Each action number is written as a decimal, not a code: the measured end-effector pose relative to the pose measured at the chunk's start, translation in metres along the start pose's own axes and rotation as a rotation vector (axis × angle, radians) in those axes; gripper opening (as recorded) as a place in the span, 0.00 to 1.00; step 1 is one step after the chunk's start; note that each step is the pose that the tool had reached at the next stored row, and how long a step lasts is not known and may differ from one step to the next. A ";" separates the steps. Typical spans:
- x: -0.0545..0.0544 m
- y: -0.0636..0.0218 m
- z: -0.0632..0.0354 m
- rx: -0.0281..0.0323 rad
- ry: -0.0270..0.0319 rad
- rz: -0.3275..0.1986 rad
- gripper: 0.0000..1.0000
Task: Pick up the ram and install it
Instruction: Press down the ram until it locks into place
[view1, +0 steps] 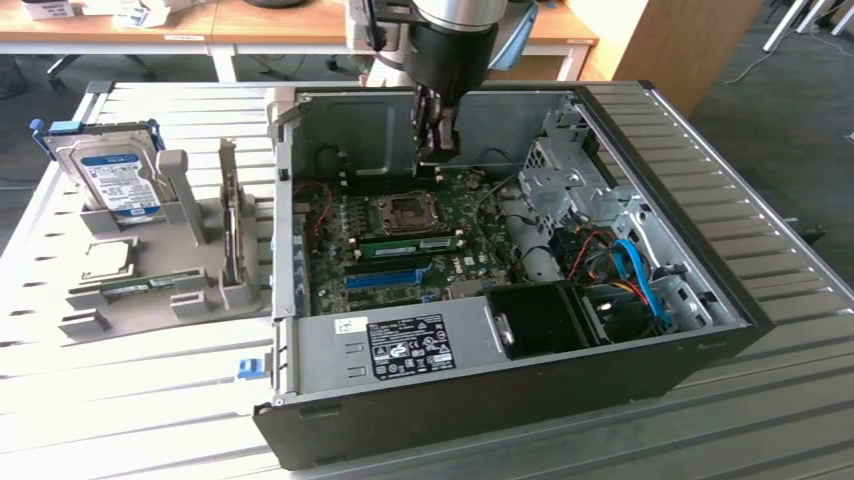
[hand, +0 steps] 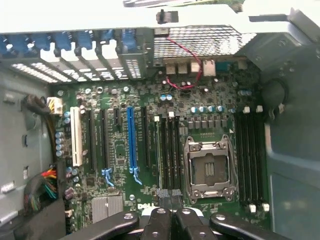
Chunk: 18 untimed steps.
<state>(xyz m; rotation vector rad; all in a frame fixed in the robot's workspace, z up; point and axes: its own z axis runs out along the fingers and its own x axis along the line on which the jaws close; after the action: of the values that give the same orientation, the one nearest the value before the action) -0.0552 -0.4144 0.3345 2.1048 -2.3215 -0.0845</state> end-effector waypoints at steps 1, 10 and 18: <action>0.000 0.0000 0.0001 0.0006 -0.0008 0.017 0.11; 0.000 0.0000 0.0005 0.0056 -0.0080 0.179 0.11; 0.000 0.0000 0.0009 0.0102 -0.0145 0.325 0.11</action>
<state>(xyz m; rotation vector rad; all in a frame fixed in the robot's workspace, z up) -0.0552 -0.4145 0.3336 1.7061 -2.6390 -0.0853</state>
